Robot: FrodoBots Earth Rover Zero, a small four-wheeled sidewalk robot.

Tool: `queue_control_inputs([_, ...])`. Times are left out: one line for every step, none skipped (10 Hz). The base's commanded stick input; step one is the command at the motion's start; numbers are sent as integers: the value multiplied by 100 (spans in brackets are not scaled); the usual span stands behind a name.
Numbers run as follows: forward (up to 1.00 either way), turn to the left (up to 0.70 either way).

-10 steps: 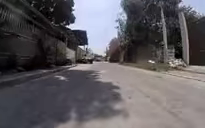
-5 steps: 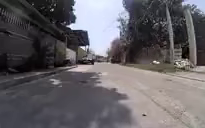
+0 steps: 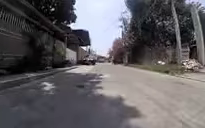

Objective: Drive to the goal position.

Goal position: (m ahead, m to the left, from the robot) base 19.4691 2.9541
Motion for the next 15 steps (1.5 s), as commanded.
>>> queue_control_inputs([100,0])
queue_control_inputs([100,0])
queue_control_inputs([100,0])
queue_control_inputs([100,0])
queue_control_inputs([100,-1])
queue_control_inputs([100,-3])
queue_control_inputs([100,-31])
queue_control_inputs([100,-40])
queue_control_inputs([100,-32])
queue_control_inputs([100,-11])
queue_control_inputs([100,0])
queue_control_inputs([100,0])
queue_control_inputs([100,0])
queue_control_inputs([100,0])
queue_control_inputs([100,0])
